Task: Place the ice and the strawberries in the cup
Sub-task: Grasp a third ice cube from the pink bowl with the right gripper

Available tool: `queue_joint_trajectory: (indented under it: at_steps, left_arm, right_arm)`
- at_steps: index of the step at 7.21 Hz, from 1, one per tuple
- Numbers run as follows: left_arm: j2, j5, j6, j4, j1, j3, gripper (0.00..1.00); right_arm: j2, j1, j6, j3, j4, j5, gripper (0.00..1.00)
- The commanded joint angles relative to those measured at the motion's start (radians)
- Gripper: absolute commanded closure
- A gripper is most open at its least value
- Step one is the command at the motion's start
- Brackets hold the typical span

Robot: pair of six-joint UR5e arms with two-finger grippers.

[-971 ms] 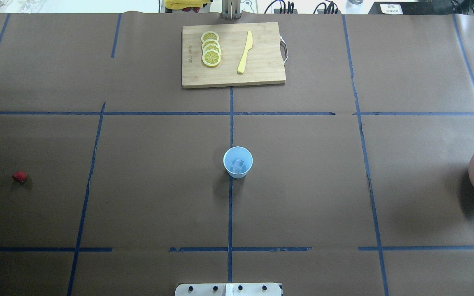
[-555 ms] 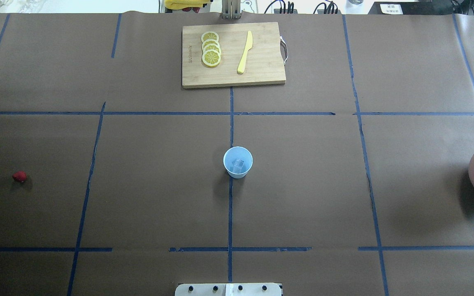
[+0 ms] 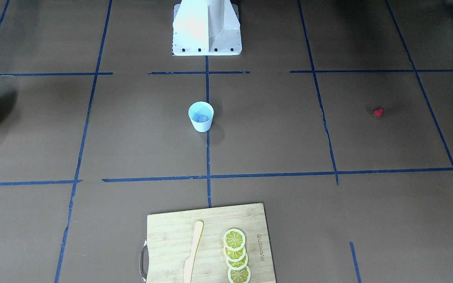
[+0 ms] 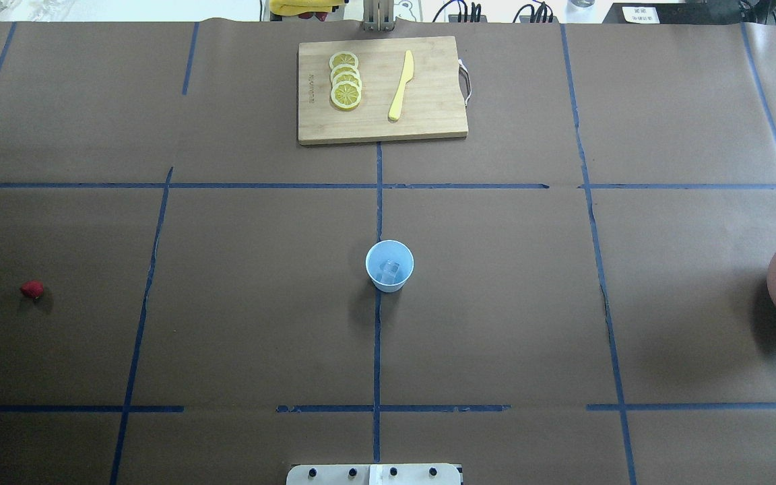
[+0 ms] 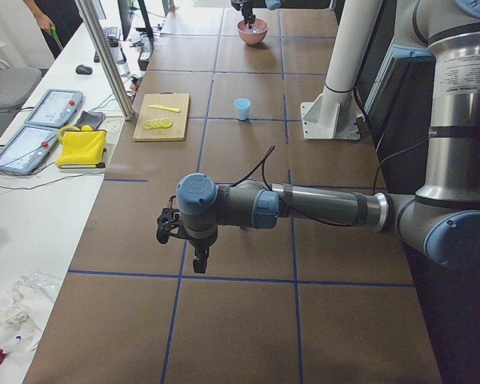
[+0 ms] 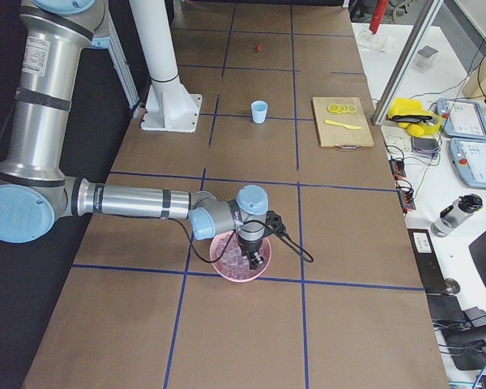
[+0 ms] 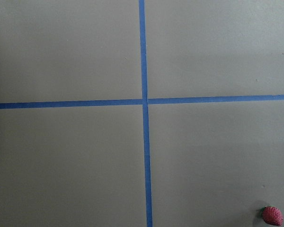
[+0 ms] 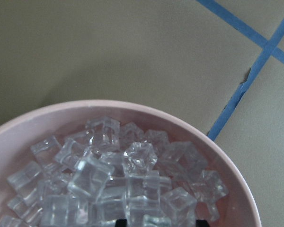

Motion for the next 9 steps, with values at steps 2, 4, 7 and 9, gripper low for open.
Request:
queue_joint_trajectory:
  at_steps: [2, 4, 7, 9]
  left_arm:
    - [0.0, 0.0, 0.0, 0.006, 0.0, -0.009, 0.0]
    - [0.0, 0.0, 0.0, 0.007, 0.0, -0.009, 0.0]
    - [0.0, 0.0, 0.0, 0.007, 0.0, -0.009, 0.0]
    - [0.0, 0.0, 0.0, 0.007, 0.0, -0.009, 0.0]
  right_arm:
    - [-0.011, -0.001, 0.0, 0.005, 0.005, 0.006, 0.42]
    - [-0.025, 0.0, 0.0, 0.021, 0.003, 0.006, 0.42]
    - [-0.025, -0.001, 0.002, 0.022, 0.0, 0.004, 0.43]
    - [-0.025, -0.003, 0.002, 0.021, -0.002, 0.004, 0.45]
